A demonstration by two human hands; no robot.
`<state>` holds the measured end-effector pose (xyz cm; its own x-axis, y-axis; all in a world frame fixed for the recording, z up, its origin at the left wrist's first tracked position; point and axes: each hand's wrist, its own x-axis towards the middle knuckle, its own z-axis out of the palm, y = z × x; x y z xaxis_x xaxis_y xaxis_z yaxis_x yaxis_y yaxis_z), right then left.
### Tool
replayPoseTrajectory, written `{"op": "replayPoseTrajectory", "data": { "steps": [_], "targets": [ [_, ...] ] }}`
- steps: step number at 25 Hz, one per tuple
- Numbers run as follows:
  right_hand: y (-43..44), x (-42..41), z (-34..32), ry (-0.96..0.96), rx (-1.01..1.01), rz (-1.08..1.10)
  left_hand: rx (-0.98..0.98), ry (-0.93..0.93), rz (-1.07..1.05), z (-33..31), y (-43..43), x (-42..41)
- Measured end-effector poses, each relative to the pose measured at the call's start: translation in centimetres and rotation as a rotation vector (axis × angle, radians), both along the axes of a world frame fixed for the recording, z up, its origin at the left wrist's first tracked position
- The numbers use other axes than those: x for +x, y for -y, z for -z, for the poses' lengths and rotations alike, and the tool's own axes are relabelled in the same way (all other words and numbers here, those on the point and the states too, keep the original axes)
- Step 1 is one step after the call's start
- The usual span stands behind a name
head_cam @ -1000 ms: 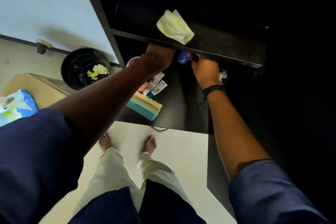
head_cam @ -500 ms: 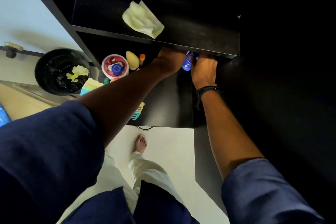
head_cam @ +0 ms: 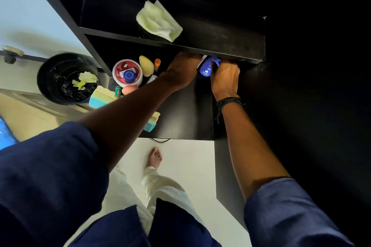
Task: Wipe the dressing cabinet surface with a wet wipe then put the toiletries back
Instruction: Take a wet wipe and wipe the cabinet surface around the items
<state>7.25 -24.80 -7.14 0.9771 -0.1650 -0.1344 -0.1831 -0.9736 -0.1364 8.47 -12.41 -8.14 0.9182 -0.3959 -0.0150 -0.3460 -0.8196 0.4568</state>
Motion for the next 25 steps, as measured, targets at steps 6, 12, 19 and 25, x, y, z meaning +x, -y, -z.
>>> {"op": "replayPoseTrajectory", "data": {
  "steps": [6,12,19,25],
  "targets": [
    [-3.1,-3.1,0.6,0.189,0.148,0.001,-0.133,-0.012,-0.152,0.9,-2.3,-1.5],
    [-8.3,-2.9,3.5,0.131,0.32,-0.194,-0.078,0.076,-0.183,2.4,-8.3,-2.8],
    [-11.8,-0.7,5.6,0.055,0.336,-0.315,0.161,-0.09,-0.288,3.5,-12.1,-2.2],
    [-10.6,-1.4,5.9,0.019,0.301,-0.304,0.144,0.015,-0.193,3.4,-11.2,-2.1]
  ]
}}
